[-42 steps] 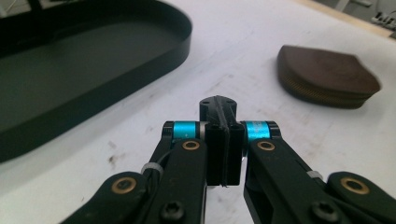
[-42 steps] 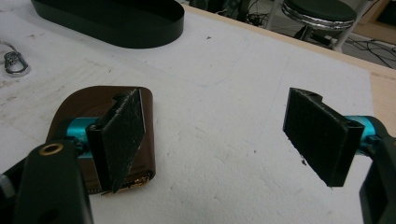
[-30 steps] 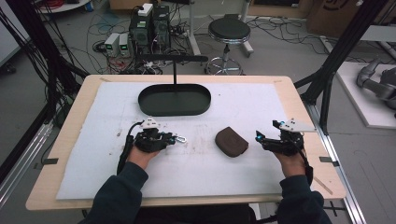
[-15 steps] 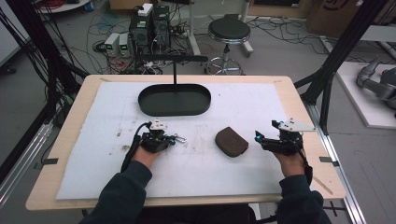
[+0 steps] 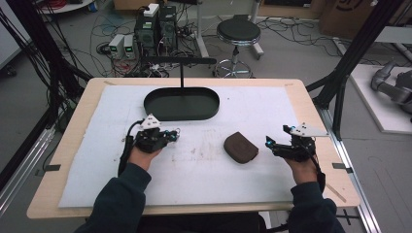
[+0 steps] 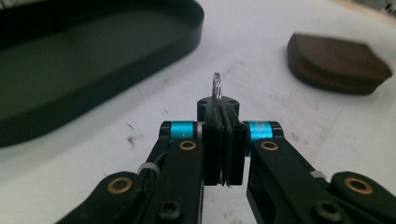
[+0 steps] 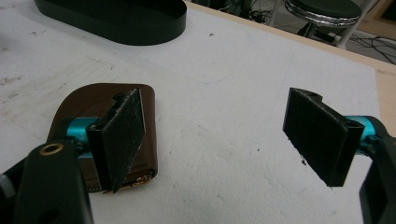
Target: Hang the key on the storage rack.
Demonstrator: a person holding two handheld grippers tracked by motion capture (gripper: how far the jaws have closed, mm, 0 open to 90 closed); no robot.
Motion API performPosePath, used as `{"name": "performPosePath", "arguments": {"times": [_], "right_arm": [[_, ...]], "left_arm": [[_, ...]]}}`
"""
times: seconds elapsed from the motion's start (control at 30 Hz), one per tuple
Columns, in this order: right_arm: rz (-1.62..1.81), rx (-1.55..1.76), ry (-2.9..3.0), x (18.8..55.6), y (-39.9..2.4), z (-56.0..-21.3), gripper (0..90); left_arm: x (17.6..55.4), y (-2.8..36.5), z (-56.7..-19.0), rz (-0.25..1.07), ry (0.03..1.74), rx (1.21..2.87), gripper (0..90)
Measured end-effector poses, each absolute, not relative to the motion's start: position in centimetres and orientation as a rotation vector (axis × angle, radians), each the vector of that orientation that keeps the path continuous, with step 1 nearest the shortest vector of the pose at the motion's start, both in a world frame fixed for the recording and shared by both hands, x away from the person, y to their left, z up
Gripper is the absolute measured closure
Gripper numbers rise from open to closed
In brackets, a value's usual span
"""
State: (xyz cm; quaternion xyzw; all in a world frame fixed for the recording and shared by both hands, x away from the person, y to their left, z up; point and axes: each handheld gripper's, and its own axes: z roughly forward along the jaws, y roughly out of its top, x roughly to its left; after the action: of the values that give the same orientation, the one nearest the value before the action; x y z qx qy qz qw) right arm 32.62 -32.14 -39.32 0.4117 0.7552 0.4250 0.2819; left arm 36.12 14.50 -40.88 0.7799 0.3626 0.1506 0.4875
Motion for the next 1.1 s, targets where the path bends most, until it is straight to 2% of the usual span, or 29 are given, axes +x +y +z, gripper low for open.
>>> {"name": "performPosePath", "arguments": {"times": [0.2,0.4,0.73,1.1], "right_arm": [[1.144,1.109,2.025,32.7,-32.2,-39.4,21.0],[1.154,1.093,2.024,32.8,-32.2,-39.4,21.0],[1.168,1.102,2.019,33.0,-32.3,-39.4,21.0],[1.177,1.101,2.014,32.8,-32.2,-39.4,21.0]], "left_arm": [[37.5,17.2,-37.5,0.429,0.86,1.801,88.1],[39.1,18.9,-35.7,0.451,0.839,1.746,88.0],[45.0,21.4,-32.2,0.487,0.845,1.684,88.0],[50.2,21.9,-32.2,0.536,0.945,1.673,88.0]]}}
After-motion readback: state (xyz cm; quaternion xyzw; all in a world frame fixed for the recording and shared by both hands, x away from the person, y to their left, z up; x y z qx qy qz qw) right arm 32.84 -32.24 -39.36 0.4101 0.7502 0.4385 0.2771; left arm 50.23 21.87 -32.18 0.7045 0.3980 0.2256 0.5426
